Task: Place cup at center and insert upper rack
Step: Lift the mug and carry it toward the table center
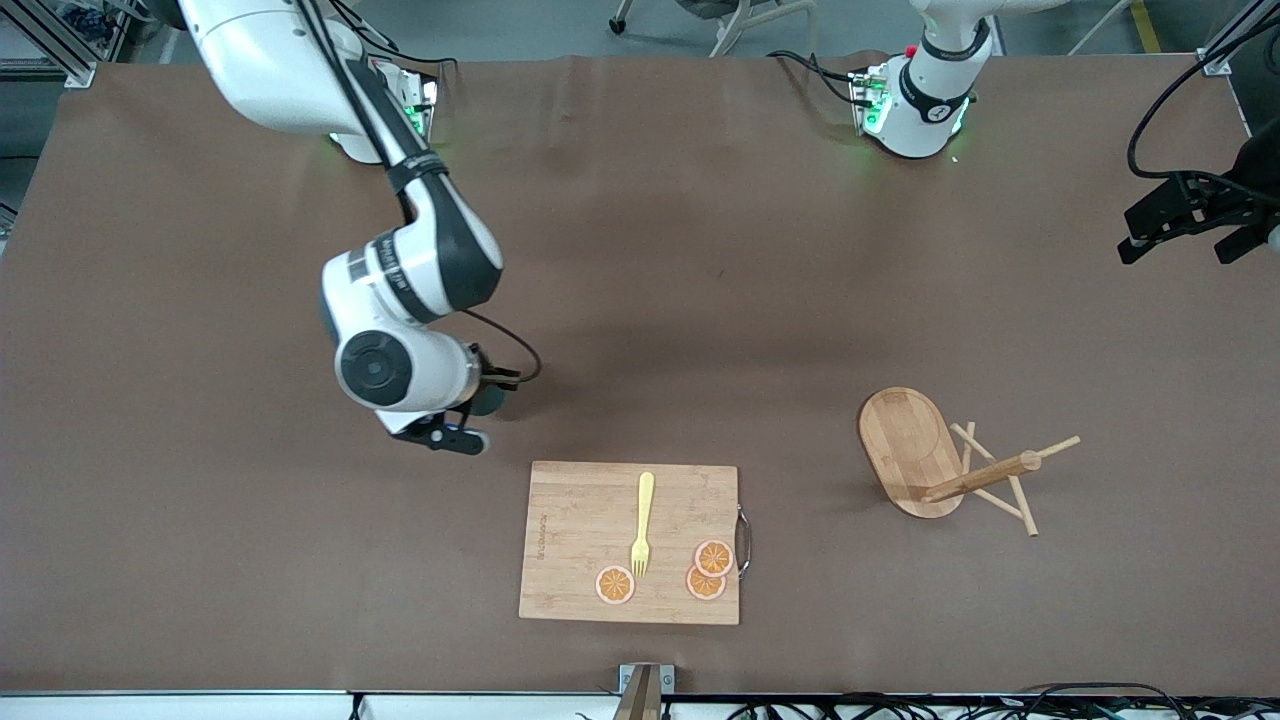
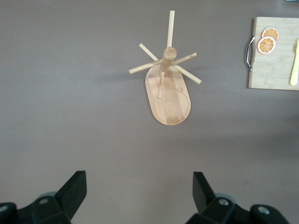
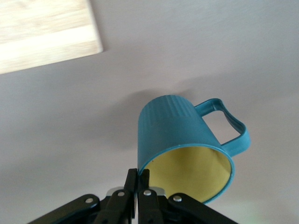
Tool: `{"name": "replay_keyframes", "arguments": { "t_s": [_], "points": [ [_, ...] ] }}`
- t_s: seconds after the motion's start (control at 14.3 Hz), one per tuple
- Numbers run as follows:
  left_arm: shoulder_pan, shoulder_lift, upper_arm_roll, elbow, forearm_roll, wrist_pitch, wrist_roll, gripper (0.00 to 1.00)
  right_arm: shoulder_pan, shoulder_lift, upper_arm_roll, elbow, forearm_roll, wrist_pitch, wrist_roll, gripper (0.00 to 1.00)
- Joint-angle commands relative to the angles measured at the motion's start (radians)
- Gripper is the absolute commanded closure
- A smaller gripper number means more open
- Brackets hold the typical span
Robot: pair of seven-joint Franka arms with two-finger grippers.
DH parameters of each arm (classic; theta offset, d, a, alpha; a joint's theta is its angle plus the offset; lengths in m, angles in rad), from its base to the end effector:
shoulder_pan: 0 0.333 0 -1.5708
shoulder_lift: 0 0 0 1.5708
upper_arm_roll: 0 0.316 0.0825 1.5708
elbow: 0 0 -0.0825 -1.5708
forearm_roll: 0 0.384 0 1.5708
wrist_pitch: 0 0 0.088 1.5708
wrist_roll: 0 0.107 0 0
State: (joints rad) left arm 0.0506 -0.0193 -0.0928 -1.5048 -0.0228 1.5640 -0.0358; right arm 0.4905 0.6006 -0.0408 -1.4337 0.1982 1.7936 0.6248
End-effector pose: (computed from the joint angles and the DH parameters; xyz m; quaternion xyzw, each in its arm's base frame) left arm 0.5475 -0.0262 0.6657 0.9992 -0.0037 0.0388 0.0120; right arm 0.6099 0.3182 0.3257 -0.9825 0.1175 0.1440 0.0089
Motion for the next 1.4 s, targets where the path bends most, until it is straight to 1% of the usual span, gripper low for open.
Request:
{"name": "replay_keyframes", "arguments": {
  "t_s": [0.0,0.21,0.42,0.49,0.63,0.77,1.12,1.33],
  "points": [
    [-0.002,-0.004,-0.001,0.008,-0.012,-0.009,-0.001,0.0,0.071,0.057,-0.011,0.076,0.024,0.041,0.132,1.0],
    [-0.002,-0.004,-0.001,0.009,-0.012,-0.009,0.001,0.0,0.143,0.091,-0.01,0.105,0.024,0.11,0.251,1.0],
    [-0.002,-0.004,-0.001,0.009,-0.012,-0.009,0.001,0.0,0.189,0.125,-0.002,0.134,0.073,0.163,0.374,1.0],
    [-0.002,-0.004,-0.001,0.009,-0.012,-0.009,0.001,0.0,0.198,0.128,0.001,0.136,0.081,0.174,0.38,1.0],
    [-0.002,-0.004,-0.001,0.009,-0.012,-0.009,0.001,0.0,0.213,0.136,0.033,0.151,0.11,0.181,0.385,1.0],
    [-0.002,-0.004,-0.001,0.009,-0.012,-0.009,0.001,0.0,0.236,0.162,0.051,0.182,0.128,0.213,0.404,1.0],
    [-0.002,-0.004,0.001,0.009,-0.012,-0.009,0.001,0.0,0.342,0.271,0.049,0.332,0.121,0.214,0.408,1.0],
    [-0.002,-0.004,0.001,0.009,-0.012,-0.009,0.001,0.0,0.358,0.278,0.05,0.335,0.121,0.214,0.418,1.0]
  ]
}}
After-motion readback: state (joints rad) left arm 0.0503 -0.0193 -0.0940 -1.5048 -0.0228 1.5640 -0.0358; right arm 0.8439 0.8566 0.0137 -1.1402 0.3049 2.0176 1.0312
